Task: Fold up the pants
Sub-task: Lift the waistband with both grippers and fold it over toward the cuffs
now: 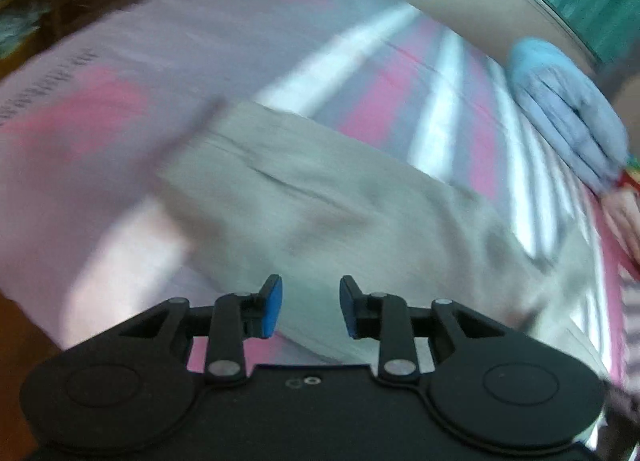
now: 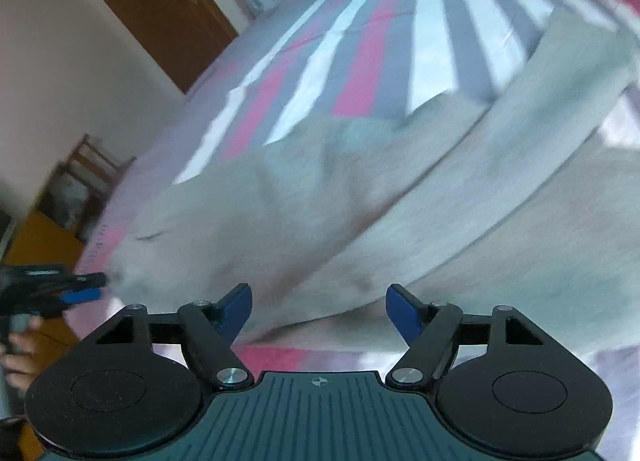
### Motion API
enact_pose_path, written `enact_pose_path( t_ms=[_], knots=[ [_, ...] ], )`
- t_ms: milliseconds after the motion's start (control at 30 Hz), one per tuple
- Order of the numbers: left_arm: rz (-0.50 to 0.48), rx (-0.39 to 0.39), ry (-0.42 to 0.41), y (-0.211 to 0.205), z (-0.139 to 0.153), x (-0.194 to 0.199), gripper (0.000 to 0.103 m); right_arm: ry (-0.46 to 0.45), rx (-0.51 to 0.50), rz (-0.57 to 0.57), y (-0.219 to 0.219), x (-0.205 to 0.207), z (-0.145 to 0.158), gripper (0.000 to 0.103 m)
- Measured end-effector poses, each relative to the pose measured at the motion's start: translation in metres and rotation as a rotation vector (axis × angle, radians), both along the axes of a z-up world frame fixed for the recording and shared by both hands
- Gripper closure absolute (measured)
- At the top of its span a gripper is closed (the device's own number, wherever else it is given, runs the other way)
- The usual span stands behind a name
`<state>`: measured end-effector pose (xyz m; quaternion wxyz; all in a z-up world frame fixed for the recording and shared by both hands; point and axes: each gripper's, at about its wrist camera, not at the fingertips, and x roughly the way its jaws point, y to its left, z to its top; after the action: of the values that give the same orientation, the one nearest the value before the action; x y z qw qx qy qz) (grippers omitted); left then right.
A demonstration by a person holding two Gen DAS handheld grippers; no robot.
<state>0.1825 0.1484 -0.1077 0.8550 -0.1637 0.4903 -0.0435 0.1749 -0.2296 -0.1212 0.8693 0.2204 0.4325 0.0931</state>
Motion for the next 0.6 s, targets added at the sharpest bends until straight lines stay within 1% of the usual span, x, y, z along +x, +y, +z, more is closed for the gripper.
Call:
enact_pose_path(
  t_ms=[67,167,233,267,333,400,500,600],
  knots=[
    [-0.058,-0.008,0.017,-0.03,-0.008,0.0,0.082,0.021,0.017,-0.05,-0.024,-0.006,0.002,0.029],
    [-0.103,-0.006,0.048,-0.064,-0.026,0.0,0.082,0.032,0.012,-0.099,-0.042,0.003,0.005,0.029],
    [-0.115,0.024,0.059,-0.08,-0.039,-0.001,0.082,0.037,-0.005,-0.107,-0.049,0.01,0.007,0.029],
    [-0.122,0.057,0.062,-0.087,-0.045,-0.001,0.082,0.04,-0.016,-0.11,-0.053,0.019,0.01,0.029],
    [-0.139,0.118,0.055,-0.096,-0.052,-0.003,0.082,0.051,-0.037,-0.128,-0.058,0.028,0.014,0.03],
    [-0.143,0.15,0.047,-0.102,-0.055,-0.005,0.082,0.058,-0.053,-0.144,-0.062,0.037,0.017,0.03],
    [-0.128,0.143,0.054,-0.101,-0.054,-0.005,0.082,0.083,-0.106,-0.146,-0.054,0.058,0.021,0.03],
    [-0.125,0.144,0.053,-0.103,-0.056,-0.007,0.082,0.109,-0.203,-0.134,-0.033,0.077,0.018,0.03]
  ],
)
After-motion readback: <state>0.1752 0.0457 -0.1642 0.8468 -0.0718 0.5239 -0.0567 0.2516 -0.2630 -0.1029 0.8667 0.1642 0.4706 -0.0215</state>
